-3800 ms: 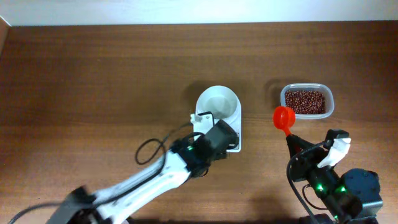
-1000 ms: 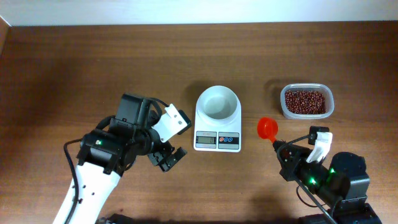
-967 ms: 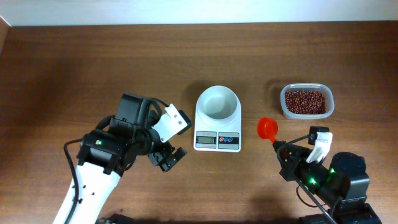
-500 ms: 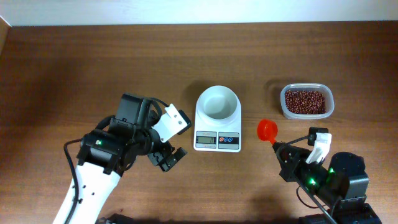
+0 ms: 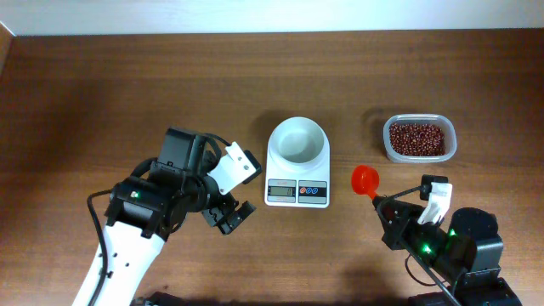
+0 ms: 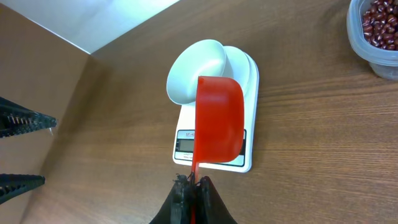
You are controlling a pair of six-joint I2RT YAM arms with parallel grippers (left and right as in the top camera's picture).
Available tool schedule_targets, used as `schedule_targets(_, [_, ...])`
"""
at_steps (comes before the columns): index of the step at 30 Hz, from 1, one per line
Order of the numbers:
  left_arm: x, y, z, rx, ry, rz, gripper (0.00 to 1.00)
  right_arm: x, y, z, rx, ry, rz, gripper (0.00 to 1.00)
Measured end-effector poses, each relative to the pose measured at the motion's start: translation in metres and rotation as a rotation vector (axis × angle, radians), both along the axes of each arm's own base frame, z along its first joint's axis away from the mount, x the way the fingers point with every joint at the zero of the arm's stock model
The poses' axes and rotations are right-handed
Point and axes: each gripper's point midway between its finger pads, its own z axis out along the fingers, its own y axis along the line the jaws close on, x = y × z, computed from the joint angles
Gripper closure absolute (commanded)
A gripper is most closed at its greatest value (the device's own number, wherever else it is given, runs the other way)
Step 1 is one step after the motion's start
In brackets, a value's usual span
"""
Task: Scoop and weigh 50g on scale
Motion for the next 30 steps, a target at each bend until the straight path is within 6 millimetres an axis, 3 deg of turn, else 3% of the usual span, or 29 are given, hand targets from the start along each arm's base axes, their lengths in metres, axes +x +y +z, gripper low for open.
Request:
schedule_targets(18, [0.000,0.000,0.000,0.000,0.000,0.000,0.01,-0.002,0.000,-0.003,-0.002,0.016,0.001,0.96])
schedule_targets(23, [0.000,0.000,0.000,0.000,0.000,0.000,0.01,0.018,-0.005,0.028,-0.002,-0.140,-0.040,0.96])
schedule_targets(30, [0.000,0.000,0.000,0.000,0.000,0.000,0.01,0.022,-0.011,0.029,-0.020,-0.151,-0.078,0.96])
